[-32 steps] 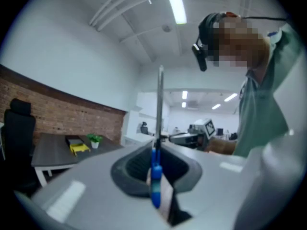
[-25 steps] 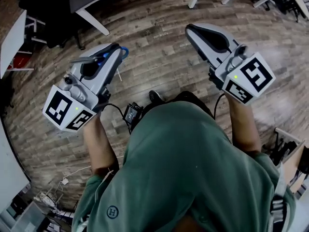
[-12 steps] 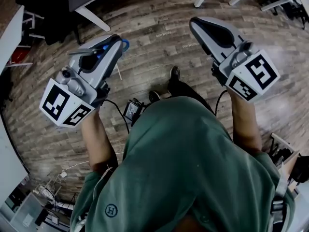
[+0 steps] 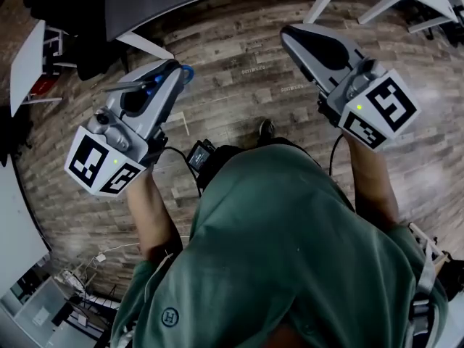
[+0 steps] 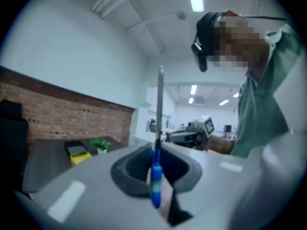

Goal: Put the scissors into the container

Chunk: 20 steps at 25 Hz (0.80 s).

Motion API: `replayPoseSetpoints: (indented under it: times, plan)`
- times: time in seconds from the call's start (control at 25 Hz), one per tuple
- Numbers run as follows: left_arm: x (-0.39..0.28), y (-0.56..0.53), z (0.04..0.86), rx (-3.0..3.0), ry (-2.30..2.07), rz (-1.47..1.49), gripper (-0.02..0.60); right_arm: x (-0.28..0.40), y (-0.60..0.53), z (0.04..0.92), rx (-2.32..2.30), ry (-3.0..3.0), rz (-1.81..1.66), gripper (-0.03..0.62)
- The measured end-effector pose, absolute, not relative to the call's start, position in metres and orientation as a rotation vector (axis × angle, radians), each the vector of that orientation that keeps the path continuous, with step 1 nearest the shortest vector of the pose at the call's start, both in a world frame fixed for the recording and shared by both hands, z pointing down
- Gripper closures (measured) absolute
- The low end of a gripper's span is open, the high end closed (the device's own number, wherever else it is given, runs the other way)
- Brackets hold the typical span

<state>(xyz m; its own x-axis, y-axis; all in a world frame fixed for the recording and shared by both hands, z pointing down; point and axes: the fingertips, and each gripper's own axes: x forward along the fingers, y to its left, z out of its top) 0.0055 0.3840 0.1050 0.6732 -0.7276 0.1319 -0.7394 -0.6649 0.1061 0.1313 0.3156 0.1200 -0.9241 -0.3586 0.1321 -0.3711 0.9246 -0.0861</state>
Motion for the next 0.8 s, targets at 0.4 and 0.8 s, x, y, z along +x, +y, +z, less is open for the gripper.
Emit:
replayPoseSetpoints:
  times: [0.4, 0.8]
  plan:
    - [-0.007, 0.316, 0.098, 2.725, -1.204, 0.116, 0.554, 0.118, 0.25, 0.121, 0.556, -2.959, 0.205, 0.586]
    - [-0.048, 0.256, 0.1, 2.8, -1.092, 0.048, 0.554, 0.08, 0.197, 0.114, 0.674, -2.914, 0.133, 0.586]
